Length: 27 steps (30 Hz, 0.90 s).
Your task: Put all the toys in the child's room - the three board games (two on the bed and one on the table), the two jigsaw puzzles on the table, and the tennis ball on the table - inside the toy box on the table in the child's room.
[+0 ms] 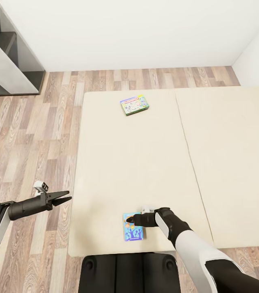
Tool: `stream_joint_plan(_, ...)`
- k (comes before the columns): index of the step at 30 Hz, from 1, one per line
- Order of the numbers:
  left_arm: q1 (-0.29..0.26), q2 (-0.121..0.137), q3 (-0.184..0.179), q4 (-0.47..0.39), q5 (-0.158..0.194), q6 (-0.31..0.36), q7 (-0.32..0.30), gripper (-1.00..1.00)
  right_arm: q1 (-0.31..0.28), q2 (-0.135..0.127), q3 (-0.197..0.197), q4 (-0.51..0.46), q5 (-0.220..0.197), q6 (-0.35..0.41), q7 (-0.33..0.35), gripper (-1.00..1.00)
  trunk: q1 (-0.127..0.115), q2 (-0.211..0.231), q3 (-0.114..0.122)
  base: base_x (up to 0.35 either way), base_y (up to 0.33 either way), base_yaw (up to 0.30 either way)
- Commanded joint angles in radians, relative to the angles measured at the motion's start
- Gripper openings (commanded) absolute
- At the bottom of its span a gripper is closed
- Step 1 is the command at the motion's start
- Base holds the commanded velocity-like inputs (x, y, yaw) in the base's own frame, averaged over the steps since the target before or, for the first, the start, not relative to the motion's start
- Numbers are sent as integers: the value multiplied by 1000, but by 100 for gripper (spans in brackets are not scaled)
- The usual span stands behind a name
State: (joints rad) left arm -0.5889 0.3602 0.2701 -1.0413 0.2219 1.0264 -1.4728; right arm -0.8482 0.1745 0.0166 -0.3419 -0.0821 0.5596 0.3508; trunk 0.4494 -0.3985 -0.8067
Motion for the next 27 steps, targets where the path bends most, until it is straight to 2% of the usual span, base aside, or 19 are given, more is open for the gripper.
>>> stream_joint_plan(1, 0, 0, 0, 0, 1, 11, -3, 100, 0, 0, 2, -1, -8, 6, -3, 100, 1, -2, -1, 0, 2, 0)
stream_joint_plan(27, 0, 2, 0, 0, 1, 11, -3, 100, 0, 0, 2, -1, -8, 6, -3, 100, 1, -2, -1, 0, 9, 0)
